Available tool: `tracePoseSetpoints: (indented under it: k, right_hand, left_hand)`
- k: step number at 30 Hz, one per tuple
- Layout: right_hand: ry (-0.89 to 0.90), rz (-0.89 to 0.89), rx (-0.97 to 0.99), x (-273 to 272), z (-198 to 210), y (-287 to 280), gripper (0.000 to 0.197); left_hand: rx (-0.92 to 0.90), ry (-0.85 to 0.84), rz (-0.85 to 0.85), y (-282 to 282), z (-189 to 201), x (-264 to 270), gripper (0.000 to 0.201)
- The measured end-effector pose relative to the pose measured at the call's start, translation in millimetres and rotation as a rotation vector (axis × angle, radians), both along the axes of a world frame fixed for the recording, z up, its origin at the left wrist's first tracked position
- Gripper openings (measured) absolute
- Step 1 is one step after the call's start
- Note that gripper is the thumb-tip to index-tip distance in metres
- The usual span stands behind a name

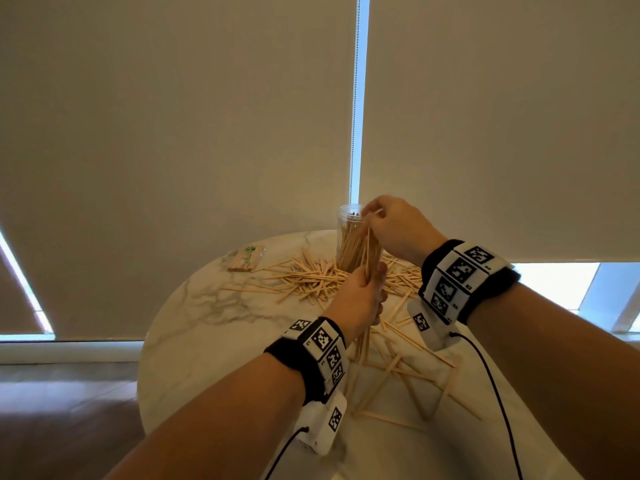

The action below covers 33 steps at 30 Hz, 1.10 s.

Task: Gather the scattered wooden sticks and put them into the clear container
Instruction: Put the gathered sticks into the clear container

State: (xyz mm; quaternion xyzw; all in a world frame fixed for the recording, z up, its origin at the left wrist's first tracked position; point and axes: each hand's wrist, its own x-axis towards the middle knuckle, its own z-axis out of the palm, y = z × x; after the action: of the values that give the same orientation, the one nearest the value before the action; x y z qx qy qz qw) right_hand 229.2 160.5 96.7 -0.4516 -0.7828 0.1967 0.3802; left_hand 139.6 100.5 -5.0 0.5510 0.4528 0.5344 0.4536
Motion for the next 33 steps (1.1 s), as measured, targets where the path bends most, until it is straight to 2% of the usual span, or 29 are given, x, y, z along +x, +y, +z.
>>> tracePoseSetpoints:
  k: [1,4,7,8,10,12,14,16,19,21,24,26,30,33]
  right_hand:
    - [-0.031,0.007,-0.020,0,0,0,0.022]
    - [0.023,-0.033,0.042,1,1,-1,0.026]
    - [-0.198,0.019,0.010,3,1,-6,0.031]
    - [-0.219,0.045,-0.027,3,0,-7,0.031]
    - [-0.148,0.092,-0.101,3,-1,-12,0.036]
    - [-0.048,0.099,-0.171,4,-5,-18,0.057]
    - [-0.049,0.058,-0.181,6,-13,-26,0.065]
    - [-0.133,0.094,-0.266,10,-21,-33,0.055]
    - [-0.312,0.229,-0.541,11,-36,-42,0.049]
    - [-0.261,0.290,-0.655,6,-47,-44,0.032]
    - [-0.153,0.275,-0.588,-6,-52,-44,0.012]
    - [-0.203,0.254,-0.507,-10,-50,-46,0.015]
    - [-0.299,0.282,-0.385,-9,-51,-48,0.016]
    - [-0.414,0.210,-0.233,-4,-55,-45,0.025]
  left_hand:
    - [-0.005,-0.009,0.001,0,1,0,0.038]
    - [0.031,0.051,0.027,0,1,-1,0.043]
    - [-0.012,-0.003,-0.041,0,3,-2,0.037]
    - [-0.026,-0.007,-0.030,0,3,-2,0.034]
    - [-0.044,-0.037,0.027,2,3,-4,0.033]
    - [-0.042,-0.129,0.077,4,6,-10,0.027]
    - [-0.010,-0.233,0.157,6,14,-21,0.020]
    - [0.003,-0.317,0.283,10,21,-32,0.015]
    - [0.010,-0.452,0.370,13,27,-42,0.009]
    - [-0.001,-0.472,0.362,9,29,-40,0.012]
    - [-0.044,-0.363,0.269,0,24,-28,0.020]
    - [-0.065,-0.326,0.231,-1,20,-23,0.023]
    - [-0.127,-0.357,0.190,2,23,-22,0.010]
    - [-0.155,-0.296,0.180,6,24,-25,0.030]
